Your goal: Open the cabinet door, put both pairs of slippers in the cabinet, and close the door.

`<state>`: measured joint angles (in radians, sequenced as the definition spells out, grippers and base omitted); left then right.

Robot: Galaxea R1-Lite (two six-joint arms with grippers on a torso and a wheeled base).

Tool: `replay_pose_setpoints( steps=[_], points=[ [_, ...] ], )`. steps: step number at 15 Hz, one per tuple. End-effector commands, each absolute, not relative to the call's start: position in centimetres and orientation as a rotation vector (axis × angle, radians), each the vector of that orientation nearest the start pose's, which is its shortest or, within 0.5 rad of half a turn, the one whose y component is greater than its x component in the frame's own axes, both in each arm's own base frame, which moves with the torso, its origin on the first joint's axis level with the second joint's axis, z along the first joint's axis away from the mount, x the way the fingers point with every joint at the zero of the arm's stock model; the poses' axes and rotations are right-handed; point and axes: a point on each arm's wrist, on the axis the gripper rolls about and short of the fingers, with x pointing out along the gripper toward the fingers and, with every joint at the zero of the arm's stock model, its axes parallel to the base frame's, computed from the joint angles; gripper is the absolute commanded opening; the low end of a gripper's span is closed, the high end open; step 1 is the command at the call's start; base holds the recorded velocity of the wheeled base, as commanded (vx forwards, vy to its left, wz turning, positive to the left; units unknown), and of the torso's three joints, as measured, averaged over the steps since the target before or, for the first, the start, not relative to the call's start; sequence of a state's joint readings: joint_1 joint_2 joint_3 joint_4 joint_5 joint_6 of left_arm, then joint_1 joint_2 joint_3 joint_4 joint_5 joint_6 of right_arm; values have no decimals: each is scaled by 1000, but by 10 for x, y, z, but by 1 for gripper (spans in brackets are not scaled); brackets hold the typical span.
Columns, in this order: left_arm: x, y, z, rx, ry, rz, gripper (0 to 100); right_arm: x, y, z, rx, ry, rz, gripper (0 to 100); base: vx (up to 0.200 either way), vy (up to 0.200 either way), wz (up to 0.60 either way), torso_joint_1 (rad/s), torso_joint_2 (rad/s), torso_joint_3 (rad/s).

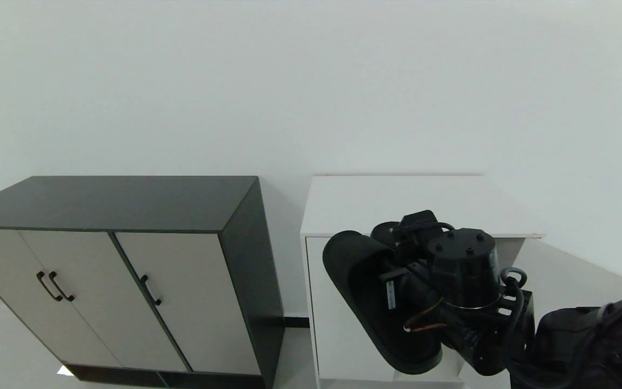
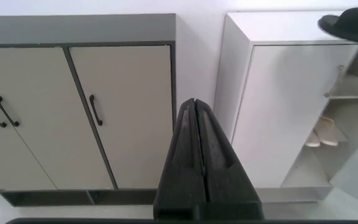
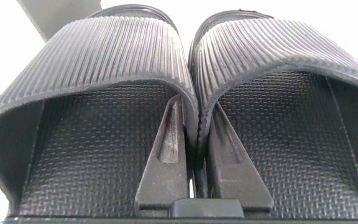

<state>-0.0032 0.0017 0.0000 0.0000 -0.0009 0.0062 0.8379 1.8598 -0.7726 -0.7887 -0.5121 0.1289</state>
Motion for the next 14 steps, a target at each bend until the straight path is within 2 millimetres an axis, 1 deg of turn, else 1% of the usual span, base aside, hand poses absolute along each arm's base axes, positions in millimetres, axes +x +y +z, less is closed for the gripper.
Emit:
replay_pose_setpoints(
  steps=[1, 5, 10, 14],
  points=[
    [-23, 0, 76, 6, 2, -5, 0, 230, 238, 134, -69, 265, 304, 0, 0, 0, 0, 0, 0, 0],
    [-23, 0, 76, 6, 3, -3, 0, 229, 237, 129, -68, 258, 308, 0, 0, 0, 0, 0, 0, 0],
    [-23, 0, 76, 6, 3, -3, 0, 228, 236, 129, -61, 252, 317, 0, 0, 0, 0, 0, 0, 0],
    [-23, 0, 76, 6, 3, -3, 0, 228, 236, 128, -59, 252, 318, 0, 0, -200, 0, 1, 1, 1]
  ],
)
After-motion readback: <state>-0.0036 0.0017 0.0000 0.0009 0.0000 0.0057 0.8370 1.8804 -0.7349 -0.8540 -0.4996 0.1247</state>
